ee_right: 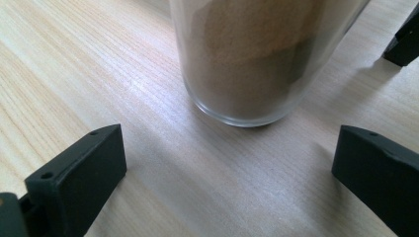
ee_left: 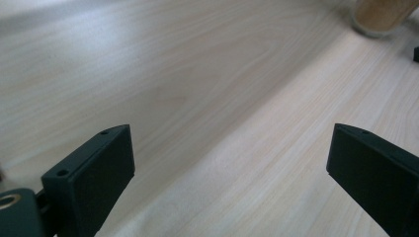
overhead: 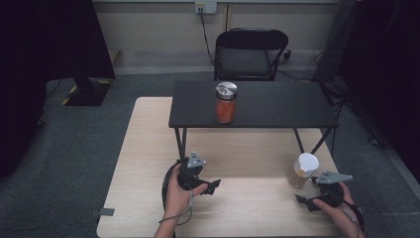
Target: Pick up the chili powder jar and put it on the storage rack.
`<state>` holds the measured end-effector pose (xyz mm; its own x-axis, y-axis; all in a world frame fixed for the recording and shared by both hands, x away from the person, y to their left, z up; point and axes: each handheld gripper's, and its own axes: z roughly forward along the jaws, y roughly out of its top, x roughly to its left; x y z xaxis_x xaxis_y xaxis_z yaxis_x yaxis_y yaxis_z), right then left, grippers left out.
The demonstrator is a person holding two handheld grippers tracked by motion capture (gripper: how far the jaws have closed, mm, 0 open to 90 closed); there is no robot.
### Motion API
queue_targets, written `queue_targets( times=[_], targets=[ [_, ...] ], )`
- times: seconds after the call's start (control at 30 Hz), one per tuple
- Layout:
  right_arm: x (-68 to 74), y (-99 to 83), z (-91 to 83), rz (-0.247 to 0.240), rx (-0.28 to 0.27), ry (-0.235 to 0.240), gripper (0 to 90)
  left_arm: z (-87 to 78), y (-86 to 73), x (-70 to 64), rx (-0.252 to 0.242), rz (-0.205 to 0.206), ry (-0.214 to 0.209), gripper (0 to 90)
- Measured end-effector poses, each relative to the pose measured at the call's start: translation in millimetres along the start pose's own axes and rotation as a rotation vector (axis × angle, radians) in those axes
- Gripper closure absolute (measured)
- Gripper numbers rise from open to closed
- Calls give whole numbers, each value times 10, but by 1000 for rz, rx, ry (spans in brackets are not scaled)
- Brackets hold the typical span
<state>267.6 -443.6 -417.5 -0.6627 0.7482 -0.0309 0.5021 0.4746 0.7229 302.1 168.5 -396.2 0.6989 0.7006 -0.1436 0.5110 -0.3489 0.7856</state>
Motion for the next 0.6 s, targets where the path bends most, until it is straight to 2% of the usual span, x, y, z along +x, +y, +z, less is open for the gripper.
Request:
queue_targets(
  times=[0.33, 0.6],
  targets=[
    [0, 0, 0, 0, 0, 0, 0, 33, -102, 8, 26, -8, -5, 41],
    [0, 0, 0, 0, 0, 0, 0, 41, -194, -1, 46, -11, 16, 41]
  ],
)
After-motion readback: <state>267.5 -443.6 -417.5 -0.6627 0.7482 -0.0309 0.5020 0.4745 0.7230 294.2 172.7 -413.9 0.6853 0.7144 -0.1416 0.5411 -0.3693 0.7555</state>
